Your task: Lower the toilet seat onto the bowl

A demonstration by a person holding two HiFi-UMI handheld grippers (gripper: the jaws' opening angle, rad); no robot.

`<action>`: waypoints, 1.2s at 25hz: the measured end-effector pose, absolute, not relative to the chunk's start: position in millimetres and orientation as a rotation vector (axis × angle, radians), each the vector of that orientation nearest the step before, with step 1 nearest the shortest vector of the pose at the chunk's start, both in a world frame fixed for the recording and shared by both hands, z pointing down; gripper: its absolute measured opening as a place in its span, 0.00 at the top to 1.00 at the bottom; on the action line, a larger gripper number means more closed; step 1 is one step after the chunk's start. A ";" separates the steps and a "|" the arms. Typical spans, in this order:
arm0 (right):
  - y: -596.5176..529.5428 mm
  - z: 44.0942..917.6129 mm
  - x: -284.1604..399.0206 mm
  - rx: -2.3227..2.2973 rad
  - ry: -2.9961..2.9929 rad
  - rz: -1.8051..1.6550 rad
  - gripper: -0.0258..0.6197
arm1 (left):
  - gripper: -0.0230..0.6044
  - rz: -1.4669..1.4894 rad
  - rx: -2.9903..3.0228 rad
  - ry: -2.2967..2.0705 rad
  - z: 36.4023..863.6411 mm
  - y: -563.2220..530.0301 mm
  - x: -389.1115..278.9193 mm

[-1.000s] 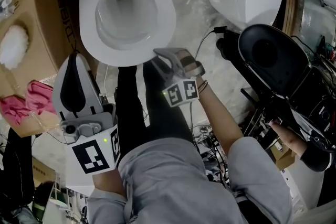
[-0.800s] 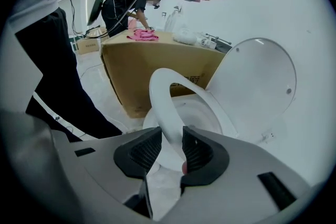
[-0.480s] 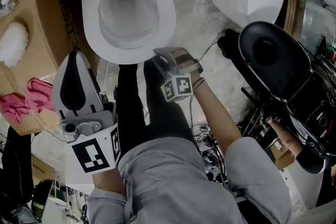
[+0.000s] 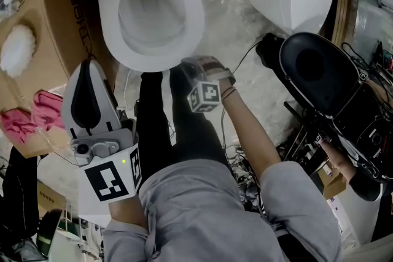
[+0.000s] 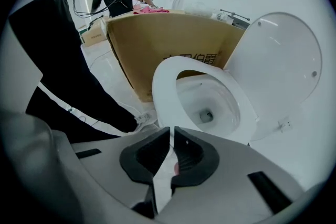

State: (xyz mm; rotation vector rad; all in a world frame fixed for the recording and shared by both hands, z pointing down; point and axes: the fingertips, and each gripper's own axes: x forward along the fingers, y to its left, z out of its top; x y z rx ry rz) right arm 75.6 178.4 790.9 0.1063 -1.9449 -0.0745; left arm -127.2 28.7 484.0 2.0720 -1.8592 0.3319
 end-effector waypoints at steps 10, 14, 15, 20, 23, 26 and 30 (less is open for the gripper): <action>147.8 713.0 62.1 0.352 -2.085 0.057 0.96 | 0.96 0.304 2.119 -1.879 448.4 18.6 -129.0; 122.5 666.8 47.9 0.430 -2.155 0.009 0.96 | 0.96 0.291 2.141 -1.895 427.6 11.2 -129.5; 116.9 655.8 44.3 0.448 -2.174 -0.004 0.96 | 0.96 0.287 2.146 -1.899 422.9 9.4 -129.9; 89.8 597.4 28.7 0.538 -2.255 -0.020 0.96 | 0.96 0.273 2.159 -1.907 401.2 -0.4 -129.6; 79.1 568.7 23.8 0.571 -2.286 -0.048 0.96 | 0.96 0.270 2.170 -1.911 390.5 -3.9 -128.9; 70.3 541.5 22.7 0.605 -2.311 -0.065 0.96 | 0.96 0.265 2.178 -1.917 377.9 -6.6 -127.3; 59.8 510.2 21.2 0.632 -2.335 -0.101 0.96 | 0.96 0.268 2.198 -1.906 367.0 -8.1 -121.1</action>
